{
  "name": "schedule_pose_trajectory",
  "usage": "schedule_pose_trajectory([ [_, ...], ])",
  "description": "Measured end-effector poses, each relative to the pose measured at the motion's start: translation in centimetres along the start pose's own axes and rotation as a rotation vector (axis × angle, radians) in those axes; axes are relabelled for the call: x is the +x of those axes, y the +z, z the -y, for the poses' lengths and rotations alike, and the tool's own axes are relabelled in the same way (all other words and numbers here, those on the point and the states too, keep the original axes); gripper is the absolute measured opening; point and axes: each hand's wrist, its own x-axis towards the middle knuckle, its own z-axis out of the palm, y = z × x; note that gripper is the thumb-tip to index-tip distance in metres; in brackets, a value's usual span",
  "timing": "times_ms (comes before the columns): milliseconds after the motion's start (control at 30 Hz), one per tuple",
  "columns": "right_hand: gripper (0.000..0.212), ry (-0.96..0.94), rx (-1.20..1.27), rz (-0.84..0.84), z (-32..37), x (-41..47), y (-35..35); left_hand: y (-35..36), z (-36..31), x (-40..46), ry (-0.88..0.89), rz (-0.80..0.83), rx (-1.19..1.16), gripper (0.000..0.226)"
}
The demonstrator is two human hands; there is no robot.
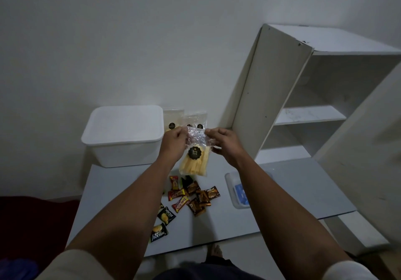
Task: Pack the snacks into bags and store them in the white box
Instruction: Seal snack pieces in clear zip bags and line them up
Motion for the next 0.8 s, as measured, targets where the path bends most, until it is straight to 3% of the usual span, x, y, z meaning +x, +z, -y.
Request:
schedule_pose_trajectory([
  [300,0.019,-0.078,-0.139,-0.017,-0.1,0.3,1.2,-0.5,0.3,-0.1,-0.043,0.034,-0.124,0.019],
  [467,0.031,-0.1,-0.163,-0.018,-0.2,0.0,1.8,-0.8,0.3,0.1,0.002,0.007,-0.05,0.021],
  [633,0.014,-0.111,-0.144,0.017,0.1,-0.3,2.5,-0.7,0.0,-0.3,-0.022,0.047,-0.055,0.02],
  [800,0.021,-0.084,-0.136,0.02,0.1,-0.3,2.2,-1.2,0.3,-0.2,0.009,0.018,-0.037,0.027],
])
